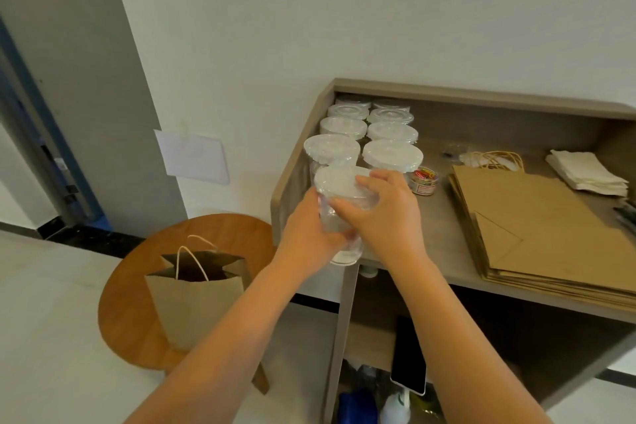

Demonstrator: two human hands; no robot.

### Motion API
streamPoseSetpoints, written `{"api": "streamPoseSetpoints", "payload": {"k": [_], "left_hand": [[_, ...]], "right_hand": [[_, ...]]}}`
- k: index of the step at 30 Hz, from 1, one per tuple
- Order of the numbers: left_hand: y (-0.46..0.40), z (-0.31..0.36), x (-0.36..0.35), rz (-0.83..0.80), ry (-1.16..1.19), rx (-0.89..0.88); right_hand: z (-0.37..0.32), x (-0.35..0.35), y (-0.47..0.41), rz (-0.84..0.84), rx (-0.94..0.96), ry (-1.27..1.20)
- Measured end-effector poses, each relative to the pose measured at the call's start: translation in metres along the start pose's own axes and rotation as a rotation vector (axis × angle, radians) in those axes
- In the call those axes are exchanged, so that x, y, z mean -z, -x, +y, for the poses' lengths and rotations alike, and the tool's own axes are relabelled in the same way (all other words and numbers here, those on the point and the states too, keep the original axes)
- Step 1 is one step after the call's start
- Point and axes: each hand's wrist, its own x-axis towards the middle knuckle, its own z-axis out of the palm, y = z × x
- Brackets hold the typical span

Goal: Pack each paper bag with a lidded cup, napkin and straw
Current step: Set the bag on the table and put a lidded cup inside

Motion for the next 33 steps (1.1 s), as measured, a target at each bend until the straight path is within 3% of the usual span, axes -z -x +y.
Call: {"api": "streamPoseSetpoints", "payload": {"k": [3,7,15,18,24,27,29,33], "left_hand": [[0.007,-0.008,0.010,0.014,0.202,0.006],[0.027,-0.019,0.036,0.139,0.265,-0.033],[0.055,-0.069,0.118,0.149,0.204,0.040],[0.060,-0.102,0.145,0.144,0.160,0.068],[0.027,-0.182,0.199,-0.097,0.208,0.221],[0.004,-0.232,0.226,-0.020,0.164,0.320],[-0.014,-0.263,0.234,0.050,0.044,0.350],[-0.044,-0.312,0.227,-0.063,-0.284,0.274]], "right_hand": [[-0.018,0.009,0.012,-0.029,0.048,-0.099],[-0.053,0.017,0.019,-0.259,0.125,-0.119],[-0.108,-0.050,-0.003,-0.733,0.254,0.036],[-0.118,-0.096,-0.011,-0.831,0.277,0.112],[-0.129,-0.174,-0.035,-0.823,0.191,0.144],[-0.127,-0.197,-0.055,-0.765,0.129,0.185],[-0.126,-0.210,-0.066,-0.721,0.086,0.215],[-0.119,-0.237,-0.077,-0.685,0.008,0.269]]}}
